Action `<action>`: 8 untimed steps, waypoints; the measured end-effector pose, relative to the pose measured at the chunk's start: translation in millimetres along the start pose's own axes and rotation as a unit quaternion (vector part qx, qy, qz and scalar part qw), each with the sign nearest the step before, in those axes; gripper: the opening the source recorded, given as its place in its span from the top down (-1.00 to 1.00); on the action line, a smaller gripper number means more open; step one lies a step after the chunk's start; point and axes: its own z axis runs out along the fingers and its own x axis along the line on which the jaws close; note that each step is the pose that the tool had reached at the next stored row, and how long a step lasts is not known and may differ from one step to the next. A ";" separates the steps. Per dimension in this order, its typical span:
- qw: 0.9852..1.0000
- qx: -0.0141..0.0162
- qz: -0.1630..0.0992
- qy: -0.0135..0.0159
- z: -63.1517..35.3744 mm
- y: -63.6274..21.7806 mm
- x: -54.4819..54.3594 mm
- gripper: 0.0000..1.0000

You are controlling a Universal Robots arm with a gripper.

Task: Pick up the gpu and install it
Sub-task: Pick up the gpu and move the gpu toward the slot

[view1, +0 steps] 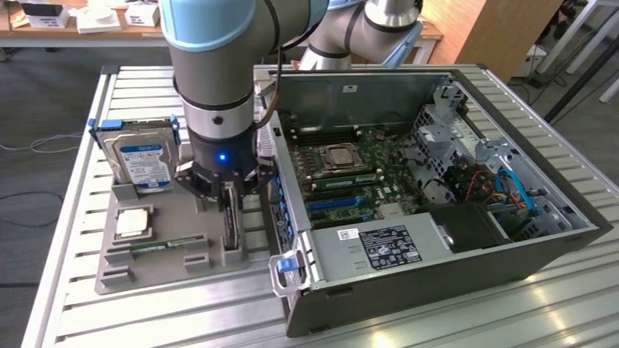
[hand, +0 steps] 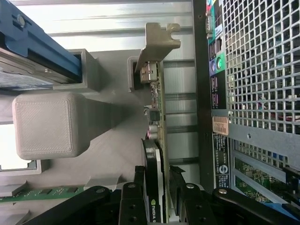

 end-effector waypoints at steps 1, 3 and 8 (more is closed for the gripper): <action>1.000 0.000 0.000 0.000 0.9 0.0 0.0 0.29; 1.000 0.000 0.000 0.000 1.5 -0.1 0.1 0.29; 1.000 0.000 0.000 0.000 2.9 -0.1 0.0 0.29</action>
